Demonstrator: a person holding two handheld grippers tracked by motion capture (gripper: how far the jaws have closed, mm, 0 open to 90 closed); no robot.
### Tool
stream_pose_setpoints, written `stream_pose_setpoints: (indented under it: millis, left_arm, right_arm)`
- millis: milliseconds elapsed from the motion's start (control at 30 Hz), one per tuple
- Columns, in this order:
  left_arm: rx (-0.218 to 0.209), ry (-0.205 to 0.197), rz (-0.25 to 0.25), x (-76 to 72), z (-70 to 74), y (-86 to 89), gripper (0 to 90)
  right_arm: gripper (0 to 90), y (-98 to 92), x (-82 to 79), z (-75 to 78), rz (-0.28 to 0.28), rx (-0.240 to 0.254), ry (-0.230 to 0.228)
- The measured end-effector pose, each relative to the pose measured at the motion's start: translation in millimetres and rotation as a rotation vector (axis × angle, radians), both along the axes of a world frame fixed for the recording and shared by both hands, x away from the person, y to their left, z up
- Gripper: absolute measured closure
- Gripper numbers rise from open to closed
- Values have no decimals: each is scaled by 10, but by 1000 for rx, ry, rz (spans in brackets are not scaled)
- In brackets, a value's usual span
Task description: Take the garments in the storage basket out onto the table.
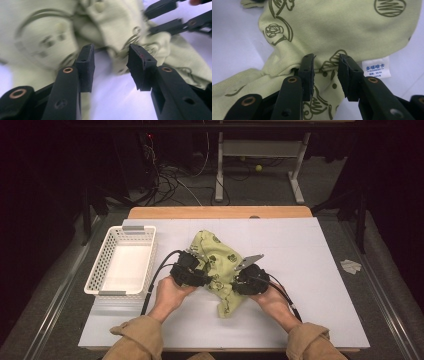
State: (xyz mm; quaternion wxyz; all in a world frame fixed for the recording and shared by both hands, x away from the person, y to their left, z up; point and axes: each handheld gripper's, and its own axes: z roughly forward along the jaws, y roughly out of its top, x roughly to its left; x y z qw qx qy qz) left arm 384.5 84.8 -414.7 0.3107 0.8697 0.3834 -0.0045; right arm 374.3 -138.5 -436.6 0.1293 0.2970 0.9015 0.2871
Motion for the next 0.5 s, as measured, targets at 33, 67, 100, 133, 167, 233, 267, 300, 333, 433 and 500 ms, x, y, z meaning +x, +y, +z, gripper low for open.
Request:
stream_pose_setpoints:
  millis: [33,67,100,133,167,233,267,300,333,433,500]
  left_arm:
    - [3,2,-5,5,-8,-27,537]
    - [8,10,-9,21,-23,-56,552]
    - [8,10,-9,21,-23,-56,594]
    - [9,19,-9,37,-36,-68,638]
    - [12,33,-6,67,-59,-70,672]
    - [9,42,-7,81,-68,-55,716]
    - [12,39,-8,78,-67,-47,723]
    - [19,32,-10,67,-60,-38,726]
    - [24,23,-11,50,-51,-30,729]
    - [26,7,-15,-5,-25,20,730]
    - [22,-2,-9,-35,-12,65,730]
  right_arm:
    - [667,11,-1,-7,3,-2,0]
    - [665,17,-3,-10,2,-6,-2]
    - [658,18,-6,-10,1,-9,-5]
    - [647,7,-4,-6,1,-8,-5]
    - [636,-10,-5,3,-7,-3,-2]
    - [614,-60,-2,15,-19,8,4]
    - [598,-79,0,15,-24,11,9]
    - [582,-103,5,9,-30,18,22]
    - [578,-122,9,-8,-37,23,43]
    - [584,-108,-3,-80,-30,-10,72]
    - [612,-77,-4,-131,-22,-33,77]
